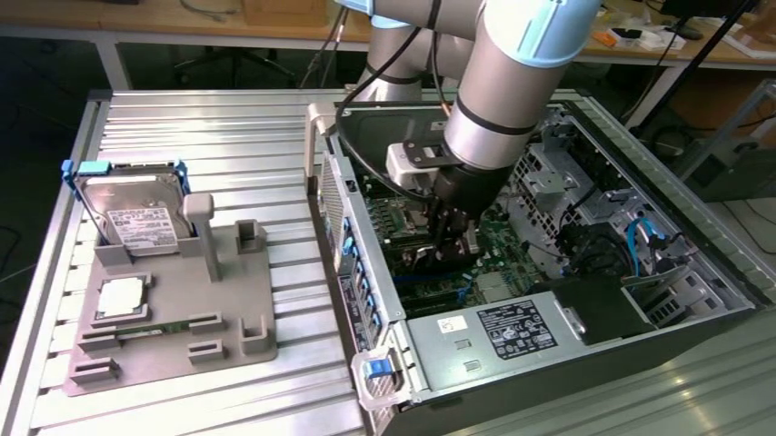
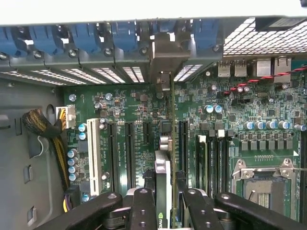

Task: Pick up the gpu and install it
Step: 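Insert the gpu into the slot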

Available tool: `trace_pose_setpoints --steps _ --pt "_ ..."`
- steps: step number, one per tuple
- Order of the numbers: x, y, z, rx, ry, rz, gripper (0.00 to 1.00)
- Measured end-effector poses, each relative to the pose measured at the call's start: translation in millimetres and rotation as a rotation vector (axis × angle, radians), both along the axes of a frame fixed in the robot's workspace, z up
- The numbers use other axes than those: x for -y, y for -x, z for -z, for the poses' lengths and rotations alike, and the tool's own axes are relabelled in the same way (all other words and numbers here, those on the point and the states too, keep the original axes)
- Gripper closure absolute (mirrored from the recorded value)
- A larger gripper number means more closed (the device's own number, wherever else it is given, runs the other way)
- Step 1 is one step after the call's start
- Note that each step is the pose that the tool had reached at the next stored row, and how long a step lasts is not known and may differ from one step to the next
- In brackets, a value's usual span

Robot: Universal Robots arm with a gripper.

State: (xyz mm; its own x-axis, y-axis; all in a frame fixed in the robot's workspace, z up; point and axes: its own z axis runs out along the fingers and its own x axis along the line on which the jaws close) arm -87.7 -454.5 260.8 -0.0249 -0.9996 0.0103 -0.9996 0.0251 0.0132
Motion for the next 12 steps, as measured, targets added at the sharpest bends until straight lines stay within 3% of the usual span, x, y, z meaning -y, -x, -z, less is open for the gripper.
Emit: trace_pose_setpoints --steps 6,12 --pt "-0.1 0.4 2.8 0.0005 -0.0015 0.0 0.73" --pt "-0.1 0.4 -3.2 -0.0014 -0.0006 0.0 0.73"
